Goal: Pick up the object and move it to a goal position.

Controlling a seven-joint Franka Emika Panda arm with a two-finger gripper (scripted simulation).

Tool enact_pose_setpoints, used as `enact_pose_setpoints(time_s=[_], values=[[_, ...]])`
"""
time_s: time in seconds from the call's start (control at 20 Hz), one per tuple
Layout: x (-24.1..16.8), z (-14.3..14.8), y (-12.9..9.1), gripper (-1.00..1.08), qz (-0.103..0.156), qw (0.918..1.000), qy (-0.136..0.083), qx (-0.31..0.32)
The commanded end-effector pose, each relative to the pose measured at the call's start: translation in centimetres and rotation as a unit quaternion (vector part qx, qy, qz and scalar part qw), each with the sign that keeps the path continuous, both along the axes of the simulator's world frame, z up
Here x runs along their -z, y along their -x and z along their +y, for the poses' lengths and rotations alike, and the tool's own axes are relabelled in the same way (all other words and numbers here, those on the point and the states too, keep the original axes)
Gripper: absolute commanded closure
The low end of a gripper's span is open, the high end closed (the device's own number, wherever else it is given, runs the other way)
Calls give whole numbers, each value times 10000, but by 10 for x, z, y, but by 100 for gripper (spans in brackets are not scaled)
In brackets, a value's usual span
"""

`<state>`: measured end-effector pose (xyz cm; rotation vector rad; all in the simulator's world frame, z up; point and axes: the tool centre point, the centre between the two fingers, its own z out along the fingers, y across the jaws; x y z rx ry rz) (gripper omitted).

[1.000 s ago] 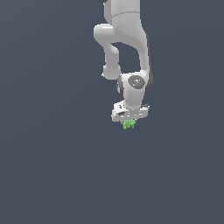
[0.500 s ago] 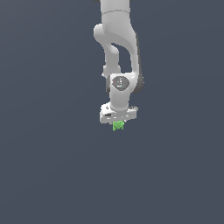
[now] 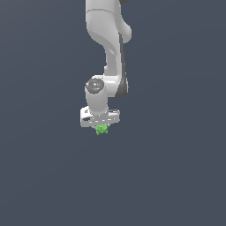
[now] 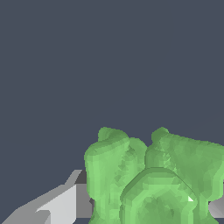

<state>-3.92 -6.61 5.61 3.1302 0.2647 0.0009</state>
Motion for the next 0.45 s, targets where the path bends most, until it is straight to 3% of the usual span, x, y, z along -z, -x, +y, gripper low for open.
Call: enact_pose_setpoints(time_s=[0.0, 0.4], values=[[-1, -17, -5, 108, 2, 10000, -2, -12], [-3, -39, -12, 108, 2, 10000, -2, -12]])
